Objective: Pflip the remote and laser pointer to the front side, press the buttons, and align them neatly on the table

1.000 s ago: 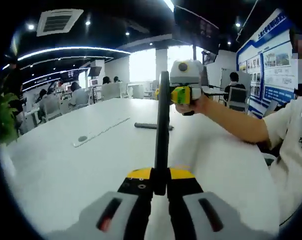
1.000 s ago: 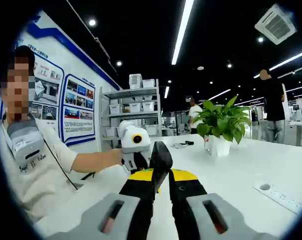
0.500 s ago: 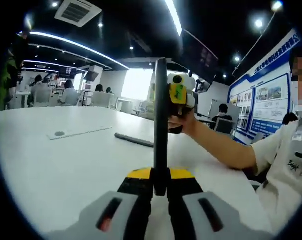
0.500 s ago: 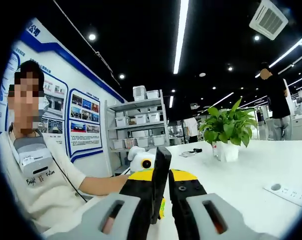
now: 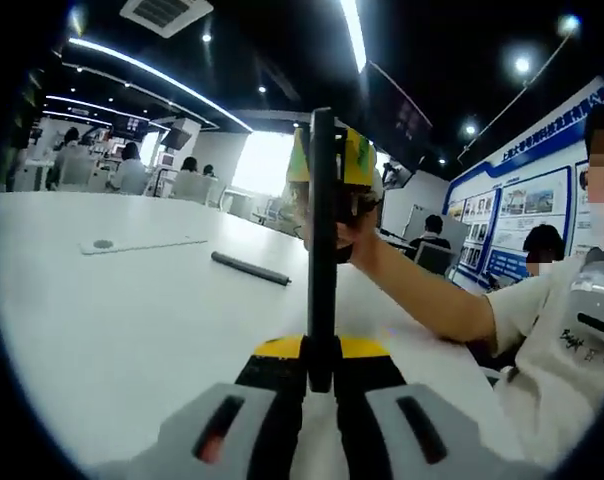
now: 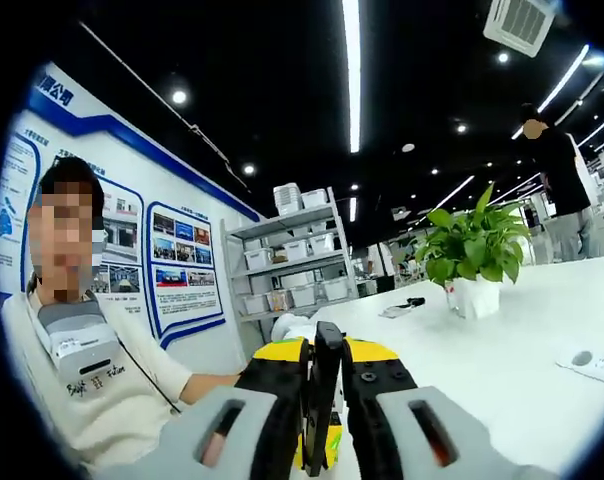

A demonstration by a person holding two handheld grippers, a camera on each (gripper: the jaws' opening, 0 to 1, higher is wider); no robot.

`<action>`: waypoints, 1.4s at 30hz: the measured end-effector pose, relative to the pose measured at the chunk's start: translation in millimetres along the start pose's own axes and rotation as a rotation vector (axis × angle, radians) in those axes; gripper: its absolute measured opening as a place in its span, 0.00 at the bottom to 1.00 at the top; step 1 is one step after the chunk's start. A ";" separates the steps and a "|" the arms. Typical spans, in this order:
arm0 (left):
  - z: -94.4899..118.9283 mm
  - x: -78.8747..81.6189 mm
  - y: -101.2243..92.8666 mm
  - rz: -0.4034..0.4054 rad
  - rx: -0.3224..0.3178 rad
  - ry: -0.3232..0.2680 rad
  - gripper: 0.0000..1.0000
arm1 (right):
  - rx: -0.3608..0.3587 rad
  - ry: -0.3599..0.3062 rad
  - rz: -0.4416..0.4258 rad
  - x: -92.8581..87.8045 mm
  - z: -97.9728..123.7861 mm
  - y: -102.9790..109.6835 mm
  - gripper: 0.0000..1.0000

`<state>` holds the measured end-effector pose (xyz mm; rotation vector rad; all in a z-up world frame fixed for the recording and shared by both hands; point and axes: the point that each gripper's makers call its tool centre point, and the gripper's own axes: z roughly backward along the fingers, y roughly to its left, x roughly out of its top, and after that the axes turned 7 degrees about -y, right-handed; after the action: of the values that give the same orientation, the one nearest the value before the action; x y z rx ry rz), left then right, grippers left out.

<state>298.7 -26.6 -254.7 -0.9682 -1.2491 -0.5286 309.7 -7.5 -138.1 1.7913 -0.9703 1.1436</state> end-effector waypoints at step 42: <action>7.9 7.6 0.7 0.063 0.007 -0.035 0.12 | -0.038 -0.008 -0.075 -8.1 -6.9 -10.8 0.15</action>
<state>297.1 -18.4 -247.6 -1.0116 -1.2465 -0.4596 314.6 4.5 -146.0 1.7881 -0.9157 1.0661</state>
